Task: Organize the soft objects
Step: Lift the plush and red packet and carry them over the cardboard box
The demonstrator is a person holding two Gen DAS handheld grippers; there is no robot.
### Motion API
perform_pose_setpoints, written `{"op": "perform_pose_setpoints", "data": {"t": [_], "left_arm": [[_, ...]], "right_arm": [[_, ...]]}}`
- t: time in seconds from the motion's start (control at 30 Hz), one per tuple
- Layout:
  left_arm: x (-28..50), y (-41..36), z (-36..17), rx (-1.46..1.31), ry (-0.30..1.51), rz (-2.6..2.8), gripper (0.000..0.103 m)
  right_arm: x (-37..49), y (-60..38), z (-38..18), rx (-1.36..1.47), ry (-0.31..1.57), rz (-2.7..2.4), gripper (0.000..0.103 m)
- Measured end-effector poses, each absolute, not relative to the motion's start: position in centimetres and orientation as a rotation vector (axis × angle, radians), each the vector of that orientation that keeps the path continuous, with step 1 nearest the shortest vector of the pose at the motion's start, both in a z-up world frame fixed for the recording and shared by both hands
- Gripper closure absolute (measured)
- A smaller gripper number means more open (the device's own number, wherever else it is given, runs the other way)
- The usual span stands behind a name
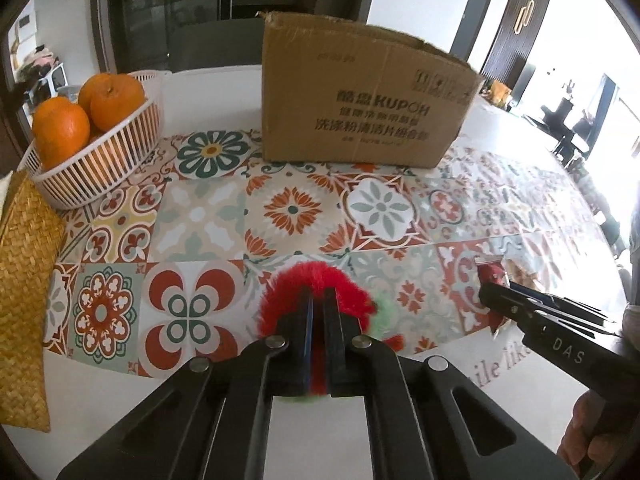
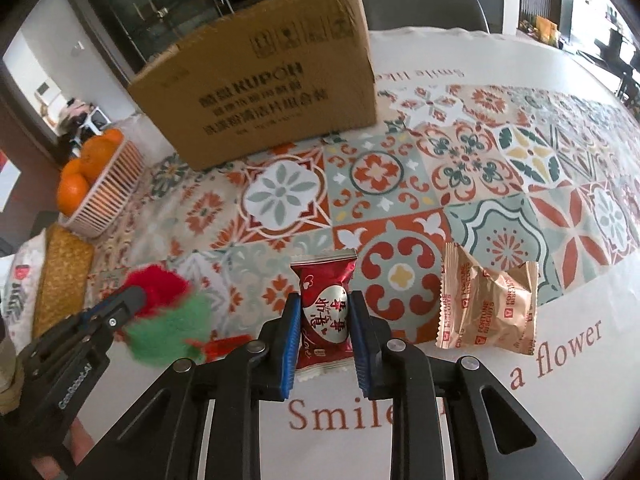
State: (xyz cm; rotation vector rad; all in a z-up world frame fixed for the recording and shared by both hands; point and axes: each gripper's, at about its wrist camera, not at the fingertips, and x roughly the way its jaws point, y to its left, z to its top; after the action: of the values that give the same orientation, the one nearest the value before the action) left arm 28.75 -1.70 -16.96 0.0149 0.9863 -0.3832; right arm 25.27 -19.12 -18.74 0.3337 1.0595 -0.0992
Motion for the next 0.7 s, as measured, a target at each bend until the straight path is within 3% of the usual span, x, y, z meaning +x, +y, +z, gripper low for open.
{"op": "perform_pose_setpoints", "data": {"t": [0.3, 0.7], "left_arm": [[27.9, -1.8, -16.4, 0.002, 0.963, -0.400, 0.099], [26.7, -1.8, -11.6, -0.007, 0.843, -0.431, 0.099]], "right_arm": [[24.5, -19.1, -17.8, 0.339, 1.049, -0.083, 0.078], [23.7, -18.9, -14.2, 0.354, 0.959, -0.037, 0.078]]}}
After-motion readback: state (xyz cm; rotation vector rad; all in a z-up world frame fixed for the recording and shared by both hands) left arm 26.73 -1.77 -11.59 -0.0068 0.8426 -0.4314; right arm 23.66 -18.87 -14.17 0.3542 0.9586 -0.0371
